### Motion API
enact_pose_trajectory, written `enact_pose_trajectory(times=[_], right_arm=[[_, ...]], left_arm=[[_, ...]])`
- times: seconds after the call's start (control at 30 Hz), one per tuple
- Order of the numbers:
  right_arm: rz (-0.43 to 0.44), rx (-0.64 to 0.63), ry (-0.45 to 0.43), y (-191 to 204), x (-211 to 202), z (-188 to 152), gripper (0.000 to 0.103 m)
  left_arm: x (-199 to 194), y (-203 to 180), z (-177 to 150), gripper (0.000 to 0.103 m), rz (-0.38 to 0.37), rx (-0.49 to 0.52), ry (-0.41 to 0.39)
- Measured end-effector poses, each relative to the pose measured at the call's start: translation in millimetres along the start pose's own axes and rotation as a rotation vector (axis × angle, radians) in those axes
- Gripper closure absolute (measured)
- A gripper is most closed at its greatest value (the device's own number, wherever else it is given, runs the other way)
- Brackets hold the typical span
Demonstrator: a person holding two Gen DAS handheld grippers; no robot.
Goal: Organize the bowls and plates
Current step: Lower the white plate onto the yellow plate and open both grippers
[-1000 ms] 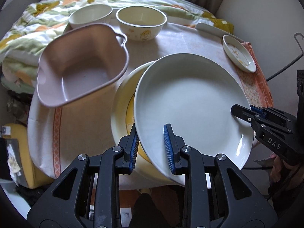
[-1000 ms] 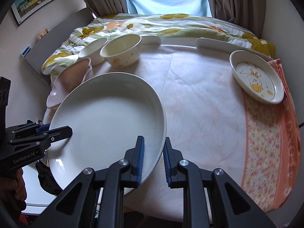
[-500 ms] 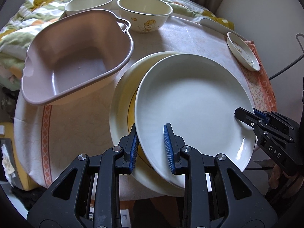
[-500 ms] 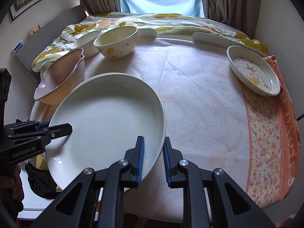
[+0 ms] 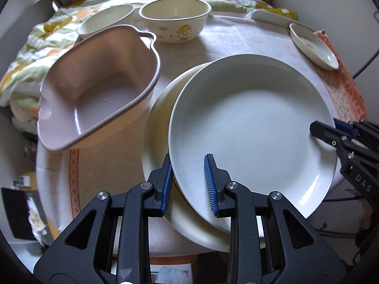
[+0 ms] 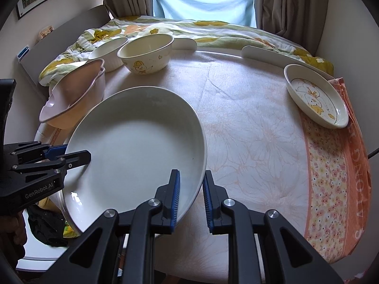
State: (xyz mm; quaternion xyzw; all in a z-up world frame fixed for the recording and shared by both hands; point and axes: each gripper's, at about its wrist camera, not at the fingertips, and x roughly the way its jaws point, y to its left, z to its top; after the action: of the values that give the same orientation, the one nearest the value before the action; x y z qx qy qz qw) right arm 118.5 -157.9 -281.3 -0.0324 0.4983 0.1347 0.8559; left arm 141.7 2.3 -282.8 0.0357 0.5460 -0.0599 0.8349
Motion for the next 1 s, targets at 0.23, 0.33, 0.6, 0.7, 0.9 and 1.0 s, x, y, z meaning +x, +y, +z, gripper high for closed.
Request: enact_pose_trajectory(times=[0.23,0.33,0.6,0.7,0.9,1.0], right_arm=[[-0.013,-0.014,0.001,3,1,1,0.085],[-0.021,-0.019,0.001,4,2,2,0.085],[-0.048,-0.030,-0.004,7,1,1,0.085],[-0.054,-0.040,-0.008,9,1,1,0.085],[-0.063,-0.050,-0.009,9,1,2,0.085],[-0.061,-0.050,-0.009,9,1,2,0.085]], left_arm=[[-1,-9,-1,0.080,0.084,0.062,-0.013],[-4,-12,-5,0.080,0.118,0.089,-0.018],[-6,-23,-8,0.080,0.201,0.169,-0.040],[-10,-29,-9,0.080,0.263,0.210,-0.066],[-13,-17,-6,0.080,0.231,0.176,-0.075],[-13,-18,-6,0.080,0.233,0.176,-0.079]])
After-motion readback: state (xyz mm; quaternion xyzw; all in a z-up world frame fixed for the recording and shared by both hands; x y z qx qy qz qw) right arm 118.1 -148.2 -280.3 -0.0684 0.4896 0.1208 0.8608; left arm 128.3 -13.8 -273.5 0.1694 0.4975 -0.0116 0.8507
